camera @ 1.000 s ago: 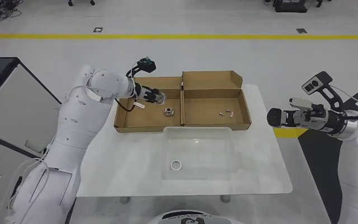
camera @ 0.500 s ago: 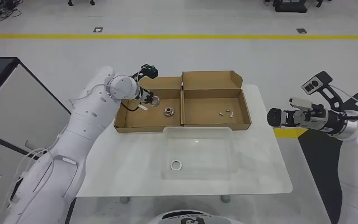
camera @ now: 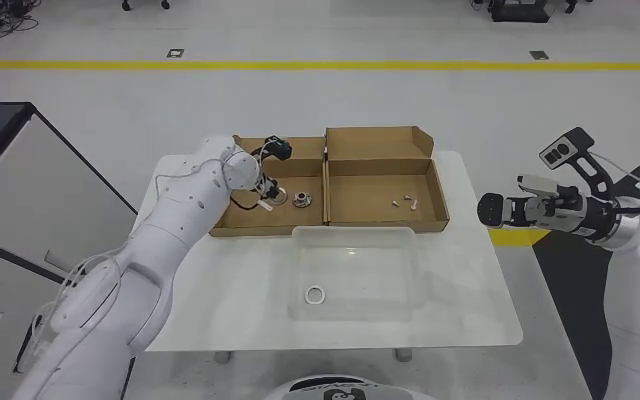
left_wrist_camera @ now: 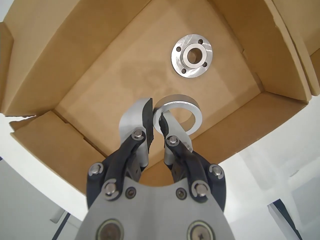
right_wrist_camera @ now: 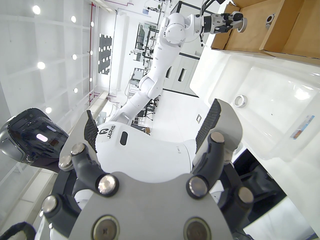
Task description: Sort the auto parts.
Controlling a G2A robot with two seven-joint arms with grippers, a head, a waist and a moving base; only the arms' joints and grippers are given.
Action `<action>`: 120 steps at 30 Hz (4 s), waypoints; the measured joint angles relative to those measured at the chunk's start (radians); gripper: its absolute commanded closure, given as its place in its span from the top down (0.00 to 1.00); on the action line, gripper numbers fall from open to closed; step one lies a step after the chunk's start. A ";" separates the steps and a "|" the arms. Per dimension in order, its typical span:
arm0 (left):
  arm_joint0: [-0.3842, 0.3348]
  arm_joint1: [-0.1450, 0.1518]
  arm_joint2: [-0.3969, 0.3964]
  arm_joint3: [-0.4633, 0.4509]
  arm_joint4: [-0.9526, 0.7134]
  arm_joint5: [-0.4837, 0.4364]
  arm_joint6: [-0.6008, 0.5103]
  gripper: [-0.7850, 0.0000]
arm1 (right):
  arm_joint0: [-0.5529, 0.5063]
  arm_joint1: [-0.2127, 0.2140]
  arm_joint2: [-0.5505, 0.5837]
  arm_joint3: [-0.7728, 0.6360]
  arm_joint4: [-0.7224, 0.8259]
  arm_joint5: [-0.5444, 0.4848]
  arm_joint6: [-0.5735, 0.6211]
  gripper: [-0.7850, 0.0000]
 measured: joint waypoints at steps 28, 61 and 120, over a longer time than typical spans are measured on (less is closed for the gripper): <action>-0.071 -0.086 0.047 0.223 -0.020 -0.013 0.104 1.00 | 0.000 0.000 0.000 0.000 0.000 0.000 0.000 1.00; 0.339 0.170 -0.406 -0.963 -0.365 -0.035 -0.366 1.00 | 0.000 0.000 0.000 0.000 0.000 0.000 0.000 1.00; -0.135 0.199 0.511 -0.968 -0.333 -0.106 -0.295 0.54 | 0.000 0.000 0.000 0.000 0.000 0.000 0.000 1.00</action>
